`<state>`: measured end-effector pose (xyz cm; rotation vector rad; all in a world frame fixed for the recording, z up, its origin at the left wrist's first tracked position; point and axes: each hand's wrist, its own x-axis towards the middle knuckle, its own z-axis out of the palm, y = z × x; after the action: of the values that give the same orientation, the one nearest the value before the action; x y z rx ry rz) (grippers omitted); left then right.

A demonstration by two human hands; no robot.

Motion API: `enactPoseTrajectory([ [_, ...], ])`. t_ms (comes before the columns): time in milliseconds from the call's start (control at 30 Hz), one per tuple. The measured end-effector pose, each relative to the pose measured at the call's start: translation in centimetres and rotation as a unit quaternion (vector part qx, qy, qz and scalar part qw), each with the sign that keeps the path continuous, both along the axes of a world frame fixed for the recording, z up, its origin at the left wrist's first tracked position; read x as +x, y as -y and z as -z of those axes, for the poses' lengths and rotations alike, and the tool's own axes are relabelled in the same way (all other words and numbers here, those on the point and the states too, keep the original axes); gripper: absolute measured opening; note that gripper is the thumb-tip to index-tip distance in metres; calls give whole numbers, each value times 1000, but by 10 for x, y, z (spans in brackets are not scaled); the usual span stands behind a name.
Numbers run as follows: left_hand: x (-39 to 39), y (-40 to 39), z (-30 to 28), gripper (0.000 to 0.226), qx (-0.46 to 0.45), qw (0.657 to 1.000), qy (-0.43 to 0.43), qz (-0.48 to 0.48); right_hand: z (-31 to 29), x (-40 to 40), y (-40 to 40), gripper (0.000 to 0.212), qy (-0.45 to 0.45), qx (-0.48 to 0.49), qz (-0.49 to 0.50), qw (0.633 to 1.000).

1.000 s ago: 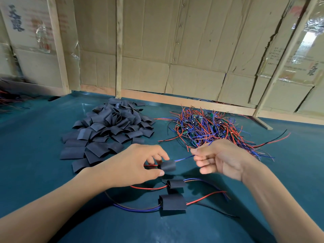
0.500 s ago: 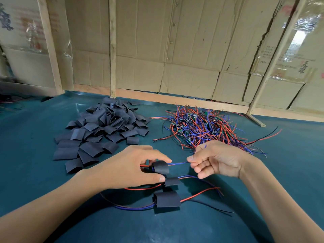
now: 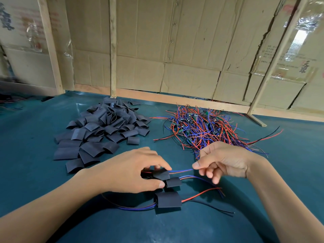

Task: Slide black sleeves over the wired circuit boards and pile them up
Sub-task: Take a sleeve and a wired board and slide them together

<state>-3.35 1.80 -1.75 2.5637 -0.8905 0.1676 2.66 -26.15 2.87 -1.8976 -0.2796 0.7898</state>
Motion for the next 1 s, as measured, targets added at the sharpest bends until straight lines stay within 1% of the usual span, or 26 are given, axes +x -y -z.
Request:
enactPoseTrajectory([
  [67, -1, -1, -2, 46, 20, 1000, 9, -4, -4, -1, 5, 28, 34, -31, -6, 999],
  [100, -1, -2, -4, 48, 12, 1000, 15, -14, -7, -2, 7, 31, 60, -56, -4, 997],
  [167, 2, -8, -6, 47, -17, 998, 49, -46, -12, -2, 12, 45, 149, -129, 21, 980],
  [233, 8, -16, -8, 43, -14, 989, 106, -101, -14, 1, 17, 53, 257, -212, 68, 940],
  [300, 15, -27, -8, 38, 10, 974, 149, -173, -13, 7, 22, 53, 339, -276, 112, 892],
  [333, 18, -33, -6, 39, 30, 964, 155, -212, -10, 11, 23, 52, 374, -298, 129, 869],
  [400, 25, -43, -1, 48, 77, 941, 138, -299, -3, 20, 24, 51, 441, -306, 169, 826],
  [467, 32, -52, 4, 59, 113, 915, 100, -373, 8, 26, 19, 47, 493, -268, 214, 800],
  [500, 34, -56, 6, 61, 123, 905, 75, -400, 14, 29, 16, 41, 512, -245, 229, 791],
  [567, 39, -62, 9, 57, 135, 896, 34, -422, 25, 32, 9, 24, 526, -203, 231, 793],
  [600, 41, -65, 9, 51, 136, 899, 28, -416, 29, 33, 7, 17, 524, -197, 219, 799],
  [633, 43, -67, 8, 44, 130, 904, 28, -406, 34, 35, 5, 18, 518, -209, 199, 805],
  [667, 44, -69, 7, 38, 117, 911, 29, -395, 38, 37, 4, 24, 509, -234, 175, 810],
  [733, 44, -71, 5, 32, 87, 920, 26, -381, 43, 37, 0, 30, 510, -280, 147, 800],
  [767, 44, -72, 5, 31, 77, 922, 25, -378, 43, 35, -3, 28, 529, -278, 144, 789],
  [800, 44, -72, 5, 33, 73, 924, 24, -375, 40, 29, -8, 25, 559, -253, 142, 777],
  [833, 44, -72, 5, 35, 74, 924, 24, -373, 35, 21, -13, 22, 581, -201, 127, 779],
  [867, 44, -72, 5, 39, 81, 924, 22, -374, 30, 11, -20, 22, 575, -128, 93, 803],
  [900, 44, -72, 5, 43, 92, 921, 18, -379, 24, 0, -27, 27, 530, -61, 36, 845],
  [933, 45, -73, 4, 47, 105, 918, 12, -383, 18, -12, -34, 37, 467, -24, -41, 883],
  [967, 45, -74, 3, 48, 117, 916, 9, -384, 15, -23, -41, 50, 407, -30, -120, 905],
  [1000, 46, -75, 2, 48, 127, 917, 8, -379, 14, -31, -48, 64, 363, -65, -191, 910],
])
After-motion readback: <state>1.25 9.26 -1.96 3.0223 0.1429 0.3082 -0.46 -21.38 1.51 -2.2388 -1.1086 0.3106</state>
